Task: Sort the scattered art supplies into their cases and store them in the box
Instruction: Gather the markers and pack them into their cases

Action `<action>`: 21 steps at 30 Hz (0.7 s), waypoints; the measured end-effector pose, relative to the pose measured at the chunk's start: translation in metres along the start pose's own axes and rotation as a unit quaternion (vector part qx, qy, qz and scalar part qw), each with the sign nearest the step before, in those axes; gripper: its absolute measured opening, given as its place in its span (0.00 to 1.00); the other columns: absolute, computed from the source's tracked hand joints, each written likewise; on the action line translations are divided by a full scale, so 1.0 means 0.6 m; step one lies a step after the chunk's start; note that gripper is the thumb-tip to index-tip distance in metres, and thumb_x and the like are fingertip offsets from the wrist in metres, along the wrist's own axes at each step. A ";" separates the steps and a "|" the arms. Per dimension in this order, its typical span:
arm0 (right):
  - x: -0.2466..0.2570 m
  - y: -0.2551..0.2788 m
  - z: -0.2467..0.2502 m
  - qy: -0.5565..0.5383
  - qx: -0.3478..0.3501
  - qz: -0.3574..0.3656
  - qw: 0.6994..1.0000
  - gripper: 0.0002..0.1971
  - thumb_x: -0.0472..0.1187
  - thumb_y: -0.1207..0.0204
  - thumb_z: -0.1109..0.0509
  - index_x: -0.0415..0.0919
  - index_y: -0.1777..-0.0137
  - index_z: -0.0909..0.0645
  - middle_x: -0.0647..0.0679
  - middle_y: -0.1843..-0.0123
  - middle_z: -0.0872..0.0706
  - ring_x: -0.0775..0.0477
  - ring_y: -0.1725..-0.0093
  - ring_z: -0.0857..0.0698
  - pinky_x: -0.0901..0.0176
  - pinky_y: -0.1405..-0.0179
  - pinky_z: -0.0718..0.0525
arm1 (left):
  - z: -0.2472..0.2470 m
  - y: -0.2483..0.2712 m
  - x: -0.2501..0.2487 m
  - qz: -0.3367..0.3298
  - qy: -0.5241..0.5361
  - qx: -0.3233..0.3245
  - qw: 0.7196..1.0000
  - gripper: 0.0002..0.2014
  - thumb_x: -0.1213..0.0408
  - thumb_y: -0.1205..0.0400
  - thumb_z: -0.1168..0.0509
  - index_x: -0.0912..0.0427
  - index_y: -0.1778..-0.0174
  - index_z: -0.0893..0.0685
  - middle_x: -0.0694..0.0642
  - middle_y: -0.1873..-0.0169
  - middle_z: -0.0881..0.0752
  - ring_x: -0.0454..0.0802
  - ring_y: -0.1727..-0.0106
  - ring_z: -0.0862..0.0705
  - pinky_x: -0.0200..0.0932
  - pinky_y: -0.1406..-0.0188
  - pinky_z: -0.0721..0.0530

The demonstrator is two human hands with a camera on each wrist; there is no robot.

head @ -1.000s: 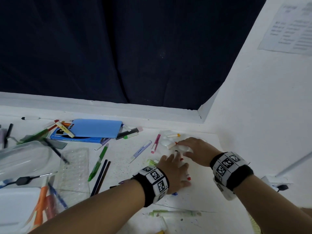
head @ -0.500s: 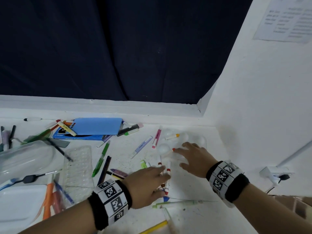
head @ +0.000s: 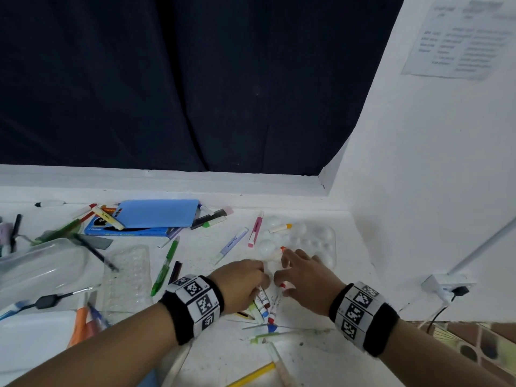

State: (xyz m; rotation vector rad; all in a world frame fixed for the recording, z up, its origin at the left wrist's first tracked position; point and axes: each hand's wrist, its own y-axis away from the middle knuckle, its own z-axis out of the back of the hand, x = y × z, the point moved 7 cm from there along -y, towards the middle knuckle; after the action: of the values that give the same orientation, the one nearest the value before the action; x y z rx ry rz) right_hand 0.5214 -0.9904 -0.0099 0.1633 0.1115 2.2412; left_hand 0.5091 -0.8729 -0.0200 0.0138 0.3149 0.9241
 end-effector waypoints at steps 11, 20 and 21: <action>-0.019 0.070 0.013 -0.081 -0.053 -0.101 0.990 0.01 0.45 0.18 0.33 0.52 0.49 0.21 0.55 0.50 0.14 0.50 0.51 0.15 0.55 0.47 0.19 | 0.016 -0.020 0.023 0.033 -0.059 0.055 0.996 0.04 0.53 0.12 0.40 0.47 0.47 0.23 0.44 0.45 0.22 0.48 0.35 0.30 0.55 0.36 0.37; 0.054 0.130 0.102 -0.328 -0.270 -0.095 0.900 0.05 0.39 0.24 0.24 0.49 0.60 0.15 0.55 0.63 0.16 0.54 0.61 0.15 0.67 0.63 0.19 | 0.120 0.099 0.000 0.024 0.196 -0.240 0.951 0.06 0.55 0.11 0.43 0.44 0.40 0.28 0.43 0.60 0.21 0.41 0.62 0.22 0.38 0.60 0.22; 0.072 0.132 0.107 -0.359 -0.276 -0.090 0.887 0.06 0.40 0.21 0.26 0.49 0.59 0.17 0.54 0.61 0.16 0.54 0.60 0.15 0.65 0.64 0.18 | 0.130 0.127 -0.002 0.027 0.219 -0.274 0.936 0.10 0.58 0.11 0.43 0.44 0.34 0.29 0.44 0.59 0.21 0.41 0.64 0.22 0.34 0.63 0.23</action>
State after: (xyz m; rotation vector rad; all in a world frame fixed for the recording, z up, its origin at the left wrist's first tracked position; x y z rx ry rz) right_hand 0.4437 -1.0049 0.0676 0.6234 -0.8639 1.8106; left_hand 0.4700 -0.8182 0.0662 -0.7104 0.4604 1.0403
